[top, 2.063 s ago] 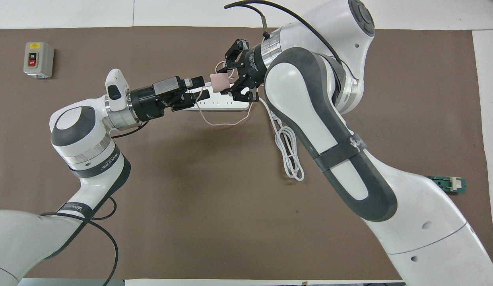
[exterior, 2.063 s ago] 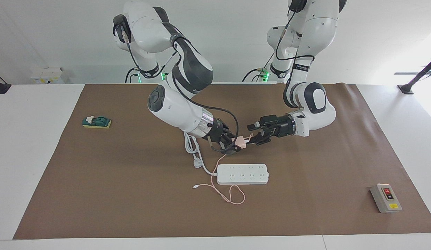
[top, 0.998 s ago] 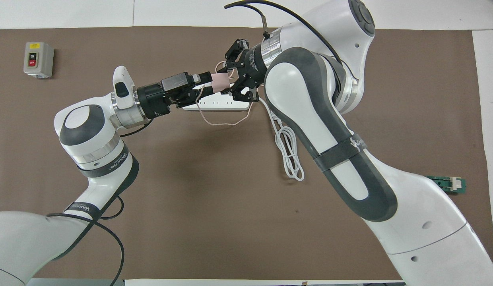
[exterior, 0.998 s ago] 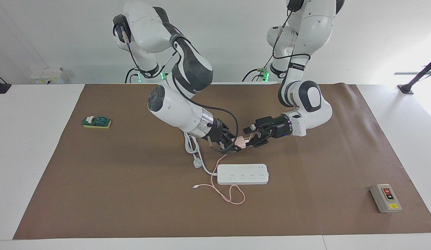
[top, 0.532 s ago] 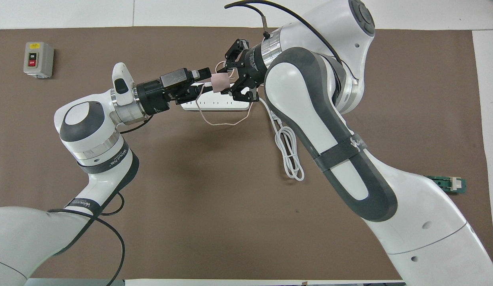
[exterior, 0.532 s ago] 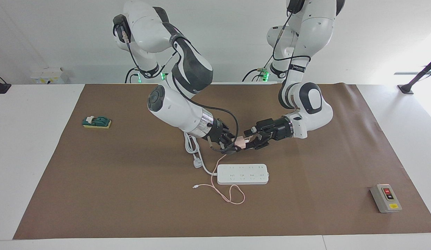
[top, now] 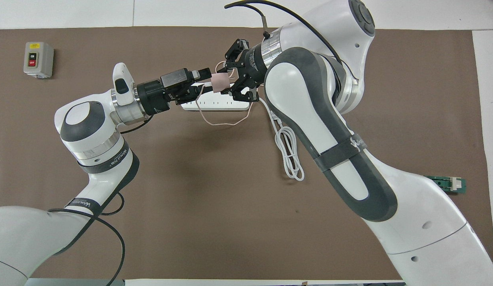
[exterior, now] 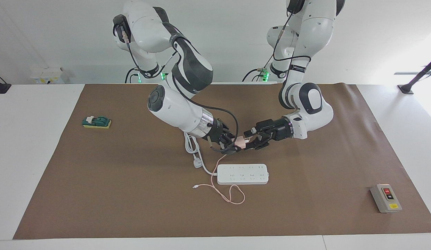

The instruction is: Plug charger into power strip

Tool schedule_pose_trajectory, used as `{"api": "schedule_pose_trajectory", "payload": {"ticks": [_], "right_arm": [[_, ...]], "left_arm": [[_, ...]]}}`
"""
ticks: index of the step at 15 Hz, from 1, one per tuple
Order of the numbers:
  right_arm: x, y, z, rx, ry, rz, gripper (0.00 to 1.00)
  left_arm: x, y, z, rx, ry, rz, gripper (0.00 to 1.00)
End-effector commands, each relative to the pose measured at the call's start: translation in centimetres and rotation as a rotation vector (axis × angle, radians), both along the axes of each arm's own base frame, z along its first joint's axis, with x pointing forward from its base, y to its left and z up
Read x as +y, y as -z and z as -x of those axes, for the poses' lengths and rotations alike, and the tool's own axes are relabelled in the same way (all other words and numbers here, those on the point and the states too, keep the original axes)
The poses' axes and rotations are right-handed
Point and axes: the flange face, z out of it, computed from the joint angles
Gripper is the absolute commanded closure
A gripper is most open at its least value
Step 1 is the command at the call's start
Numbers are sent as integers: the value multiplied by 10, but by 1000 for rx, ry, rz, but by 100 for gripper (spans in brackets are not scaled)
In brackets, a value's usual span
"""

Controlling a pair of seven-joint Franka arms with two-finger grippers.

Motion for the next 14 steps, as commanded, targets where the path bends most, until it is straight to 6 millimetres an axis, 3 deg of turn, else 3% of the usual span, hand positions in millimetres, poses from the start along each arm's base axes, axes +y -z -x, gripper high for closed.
{"api": "schedule_pose_trajectory", "payload": {"ticks": [1, 5, 9, 14], "right_arm": [[2, -2, -4, 6, 17, -10, 100], [2, -2, -5, 5, 18, -10, 100], [2, -2, -5, 6, 18, -12, 100], [1, -2, -5, 6, 20, -12, 100]], "left_arm": [[-5, 4, -10, 14, 4, -14, 1], [-9, 5, -13, 12, 11, -11, 2], [-14, 6, -9, 2, 35, -38, 21], [-7, 2, -9, 1, 40, -44, 56]]}}
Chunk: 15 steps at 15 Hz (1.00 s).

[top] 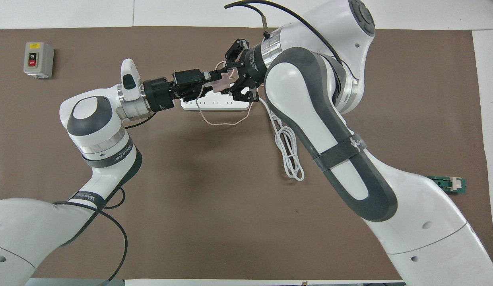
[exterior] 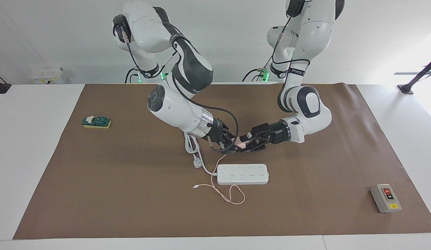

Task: Plug charger into power strip
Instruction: 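Pull the charger away with the left gripper while the right gripper withdraws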

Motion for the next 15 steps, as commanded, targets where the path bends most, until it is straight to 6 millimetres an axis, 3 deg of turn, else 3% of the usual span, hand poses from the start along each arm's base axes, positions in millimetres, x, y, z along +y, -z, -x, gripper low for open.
{"api": "schedule_pose_trajectory", "payload": {"ticks": [1, 4, 8, 13, 14, 15], "right_arm": [[1, -2, -5, 5, 18, -12, 100], [1, -2, -5, 6, 19, -13, 100], [0, -2, -6, 2, 24, -15, 100], [-3, -2, -8, 2, 36, -18, 100], [-6, -1, -10, -1, 43, -16, 1], [-8, -1, -11, -1, 46, -16, 0]], "left_arm": [[8, -6, -4, 17, 15, -20, 61], [25, -7, -6, 24, 58, -22, 65], [28, -6, -5, 29, 66, -13, 97], [26, -7, -4, 53, 69, -7, 100], [26, -8, -4, 74, 76, 3, 100], [25, -11, -2, 98, 115, 26, 100]]}}
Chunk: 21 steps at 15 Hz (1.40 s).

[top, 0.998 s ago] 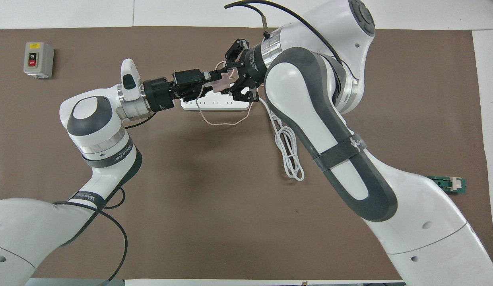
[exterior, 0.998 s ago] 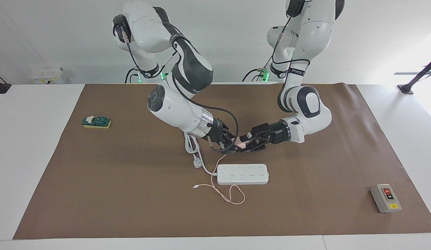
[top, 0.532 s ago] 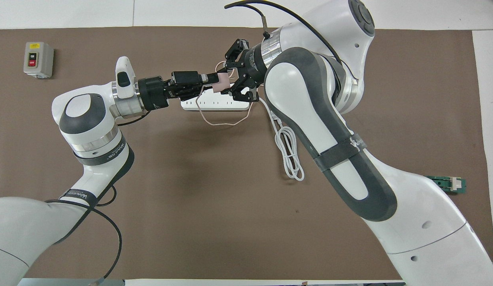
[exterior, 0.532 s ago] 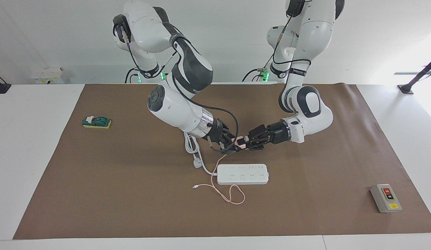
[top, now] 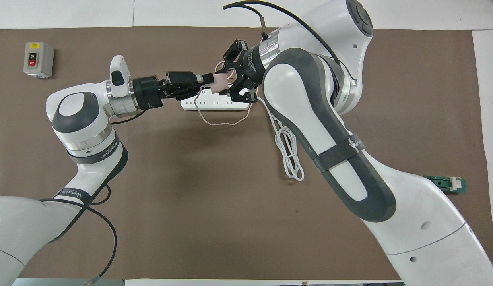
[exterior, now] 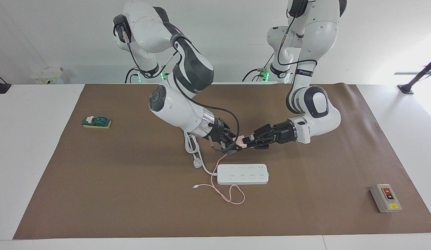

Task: Plug charger into power strip
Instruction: 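Pull the charger away with the left gripper while the right gripper withdraws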

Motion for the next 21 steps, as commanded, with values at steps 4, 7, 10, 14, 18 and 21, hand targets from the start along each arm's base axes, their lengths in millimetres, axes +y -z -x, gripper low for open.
{"api": "schedule_pose_trajectory", "payload": {"ticks": [4, 7, 10, 14, 18, 21], "right_arm": [[-15, -3, -12, -7, 34, -11, 0], [-52, -17, -23, -18, 78, -12, 0], [-85, -29, -24, -16, 102, 7, 0], [-133, -49, -23, -21, 95, 63, 0], [-174, -62, -14, -50, 29, 99, 0], [-201, -70, -6, -86, -87, 170, 0]], "left_arm": [[36, -18, -1, 63, 143, -155, 100], [65, -43, -13, 91, 150, -309, 100], [106, -93, -18, 147, 217, -520, 100], [138, -167, -13, 312, 252, -804, 100], [153, -194, -5, 330, 287, -1007, 100], [156, -196, -1, 332, 292, -1079, 100]]}}
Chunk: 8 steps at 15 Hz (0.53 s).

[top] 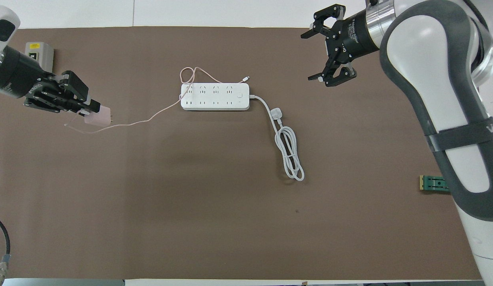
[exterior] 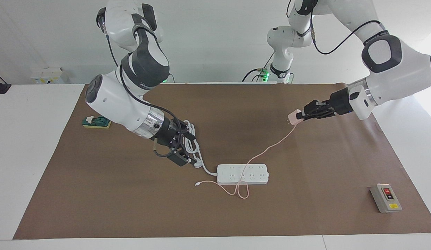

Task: Plug charger into power strip
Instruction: 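Pull the charger away with the left gripper while the right gripper withdraws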

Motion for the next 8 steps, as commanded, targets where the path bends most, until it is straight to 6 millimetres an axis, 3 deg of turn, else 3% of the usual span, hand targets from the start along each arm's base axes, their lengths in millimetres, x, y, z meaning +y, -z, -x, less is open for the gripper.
{"api": "schedule_pose_trajectory", "payload": {"ticks": [1, 5, 8], "right_arm": [[-24, -7, 16, -27, -118, 60, 0], [-62, -7, 25, -66, -319, 139, 0], [-86, -10, 34, -121, -533, 208, 0]], "left_arm": [[1, 0, -2, 14, 12, -53, 100], [22, -7, -2, -11, -3, -168, 100], [26, -13, 0, -33, 1, -220, 100]]}}
